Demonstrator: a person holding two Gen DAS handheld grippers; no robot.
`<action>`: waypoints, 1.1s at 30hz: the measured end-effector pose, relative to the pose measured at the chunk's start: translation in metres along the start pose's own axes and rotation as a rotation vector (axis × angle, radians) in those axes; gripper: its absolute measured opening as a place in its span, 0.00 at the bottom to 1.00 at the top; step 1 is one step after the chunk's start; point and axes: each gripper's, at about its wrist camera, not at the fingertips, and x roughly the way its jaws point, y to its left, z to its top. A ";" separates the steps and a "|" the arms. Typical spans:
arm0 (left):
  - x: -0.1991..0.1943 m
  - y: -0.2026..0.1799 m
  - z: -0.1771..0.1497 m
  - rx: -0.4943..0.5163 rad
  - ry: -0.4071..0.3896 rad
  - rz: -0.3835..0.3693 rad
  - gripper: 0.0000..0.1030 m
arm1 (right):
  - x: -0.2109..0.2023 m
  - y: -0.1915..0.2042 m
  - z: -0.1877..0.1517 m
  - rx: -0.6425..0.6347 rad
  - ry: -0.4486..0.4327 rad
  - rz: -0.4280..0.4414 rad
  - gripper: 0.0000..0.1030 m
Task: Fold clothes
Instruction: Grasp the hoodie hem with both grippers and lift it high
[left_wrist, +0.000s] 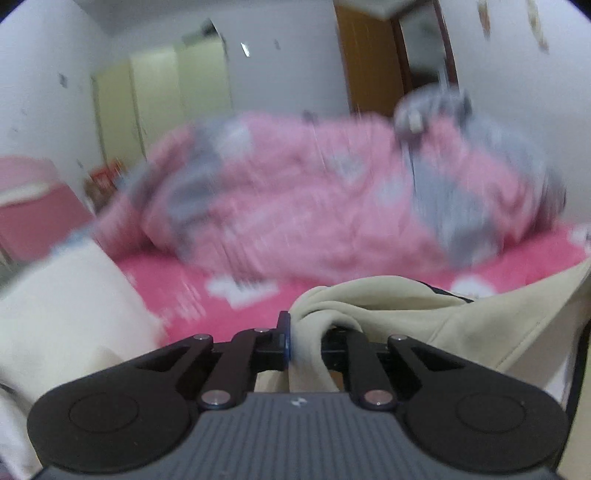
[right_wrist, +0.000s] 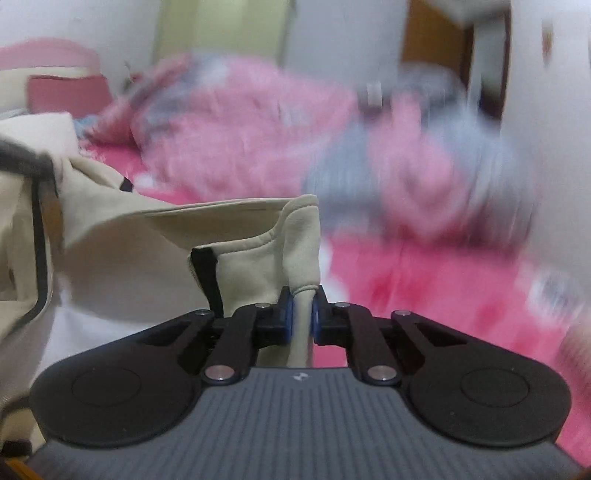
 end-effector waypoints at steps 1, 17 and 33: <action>-0.020 0.006 0.008 -0.014 -0.040 0.007 0.10 | -0.012 0.004 0.009 -0.050 -0.064 -0.019 0.07; -0.336 0.012 0.091 -0.033 -0.691 0.013 0.08 | -0.236 -0.023 0.130 -0.262 -0.838 -0.262 0.07; -0.380 -0.018 0.118 -0.047 -0.784 -0.111 0.07 | -0.306 -0.068 0.157 -0.237 -1.055 -0.391 0.08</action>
